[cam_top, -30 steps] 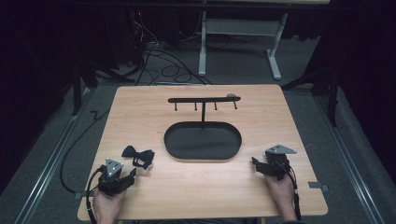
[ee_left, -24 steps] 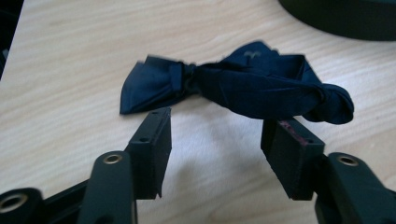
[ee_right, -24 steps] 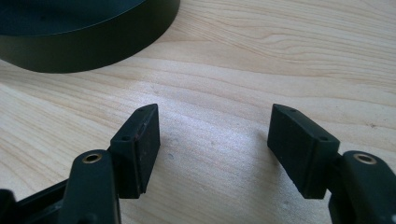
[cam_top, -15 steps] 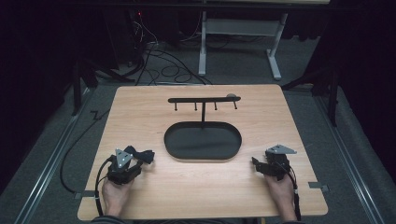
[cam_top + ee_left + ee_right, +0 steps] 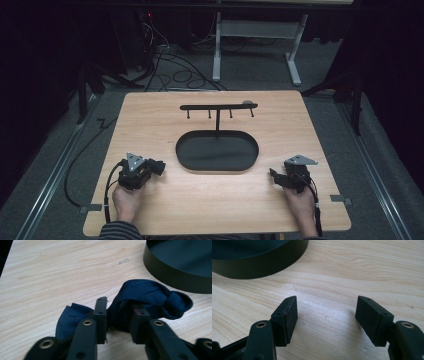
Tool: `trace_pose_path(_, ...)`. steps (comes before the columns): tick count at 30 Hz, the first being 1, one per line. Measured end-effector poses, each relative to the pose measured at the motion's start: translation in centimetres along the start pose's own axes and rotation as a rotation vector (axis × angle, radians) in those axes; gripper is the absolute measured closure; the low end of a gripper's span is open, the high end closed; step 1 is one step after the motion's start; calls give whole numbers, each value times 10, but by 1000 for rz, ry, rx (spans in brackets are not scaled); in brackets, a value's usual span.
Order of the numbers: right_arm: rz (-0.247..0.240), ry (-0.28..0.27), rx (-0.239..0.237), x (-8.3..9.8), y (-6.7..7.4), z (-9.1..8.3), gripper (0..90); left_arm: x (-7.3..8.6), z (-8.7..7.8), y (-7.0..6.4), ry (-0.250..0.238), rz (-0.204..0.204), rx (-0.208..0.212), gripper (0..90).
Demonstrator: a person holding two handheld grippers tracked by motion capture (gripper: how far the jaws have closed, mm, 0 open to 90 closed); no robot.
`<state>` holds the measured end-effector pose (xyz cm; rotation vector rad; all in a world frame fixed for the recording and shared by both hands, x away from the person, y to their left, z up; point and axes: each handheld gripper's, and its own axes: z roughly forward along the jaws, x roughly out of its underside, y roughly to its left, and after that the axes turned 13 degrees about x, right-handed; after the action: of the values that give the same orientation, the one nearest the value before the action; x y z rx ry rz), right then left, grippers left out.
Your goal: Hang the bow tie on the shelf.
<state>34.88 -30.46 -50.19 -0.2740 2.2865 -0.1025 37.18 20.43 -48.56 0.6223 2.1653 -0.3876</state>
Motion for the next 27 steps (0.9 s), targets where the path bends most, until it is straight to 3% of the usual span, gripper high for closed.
trace_pose_path(9, 0, 1, 0, 0, 0, 0, 356, -6, -6, 0, -15, 9, 6, 880)
trace_pose_path(20, 0, 0, -2, 0, 0, 0, 355, -17, -16, -6, -28, 8, 46, 887)
trace_pose_path(22, 1, 0, -2, 0, 0, 0, 355, -20, -19, -7, -36, -9, 79, 887)
trace_pose_path(27, 0, 1, -1, 0, 0, 0, 355, -25, -23, -8, -44, -28, 108, 888)
